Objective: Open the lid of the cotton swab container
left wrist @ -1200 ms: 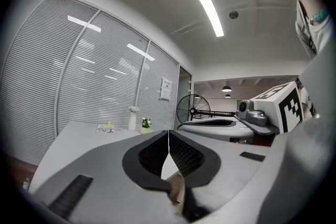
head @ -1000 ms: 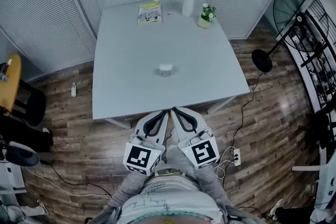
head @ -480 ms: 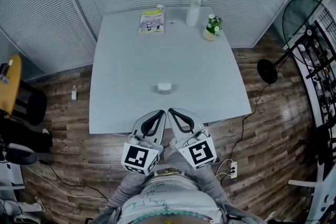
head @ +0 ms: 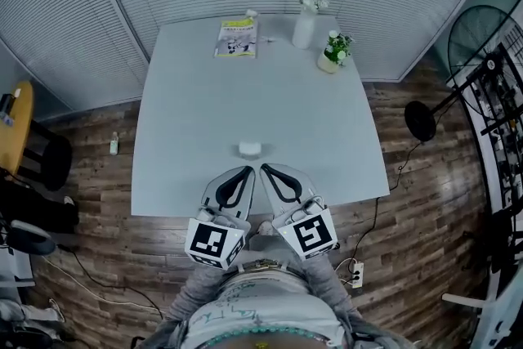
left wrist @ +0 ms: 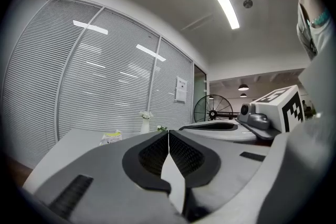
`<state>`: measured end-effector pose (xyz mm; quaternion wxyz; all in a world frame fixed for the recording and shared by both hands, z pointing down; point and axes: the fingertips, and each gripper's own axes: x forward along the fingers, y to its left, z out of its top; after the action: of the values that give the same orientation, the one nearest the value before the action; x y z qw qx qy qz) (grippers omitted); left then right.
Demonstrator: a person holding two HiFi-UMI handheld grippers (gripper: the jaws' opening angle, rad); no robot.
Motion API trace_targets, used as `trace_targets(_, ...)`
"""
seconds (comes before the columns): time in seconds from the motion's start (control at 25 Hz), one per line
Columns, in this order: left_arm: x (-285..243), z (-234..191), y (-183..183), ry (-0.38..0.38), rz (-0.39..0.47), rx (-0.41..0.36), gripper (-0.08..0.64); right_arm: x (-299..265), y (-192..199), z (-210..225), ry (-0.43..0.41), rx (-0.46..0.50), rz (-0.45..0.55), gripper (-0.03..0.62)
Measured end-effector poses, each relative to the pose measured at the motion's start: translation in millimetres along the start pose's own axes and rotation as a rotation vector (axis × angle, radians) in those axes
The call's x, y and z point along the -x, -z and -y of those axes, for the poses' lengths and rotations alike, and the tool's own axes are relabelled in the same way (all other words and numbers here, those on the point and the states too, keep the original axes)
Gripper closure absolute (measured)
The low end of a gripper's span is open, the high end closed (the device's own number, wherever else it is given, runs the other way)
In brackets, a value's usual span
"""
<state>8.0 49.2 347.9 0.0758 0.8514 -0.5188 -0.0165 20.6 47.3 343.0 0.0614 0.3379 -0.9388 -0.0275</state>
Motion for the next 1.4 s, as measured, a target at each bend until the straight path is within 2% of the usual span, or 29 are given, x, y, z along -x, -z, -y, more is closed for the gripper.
trace_targets(0.24, -11.6, -17.4, 4.0, -0.019, -0.014, 0.005, 0.557, -12.6, 11.7, 15.3, -0.001, 0.0, -0.014, 0.592)
trace_targets(0.44, -18.0, -30.0, 5.8, 0.001, -0.014, 0.005, 0.557, -22.0, 16.7, 21.6, 0.022, 0.005, -0.031, 0.592)
trace_targets(0.84, -48.8, -66.6, -0.9, 0.111, -0.034, 0.002, 0.557, -67.5, 17.1, 34.2, 0.069, 0.032, -0.068, 0.592)
trace_targets(1.4, -66.2, -113.0, 20.7, 0.22, -0.069, 0.002, 0.557, -113.6, 41.0, 36.9, 0.137, 0.034, -0.109, 0.591)
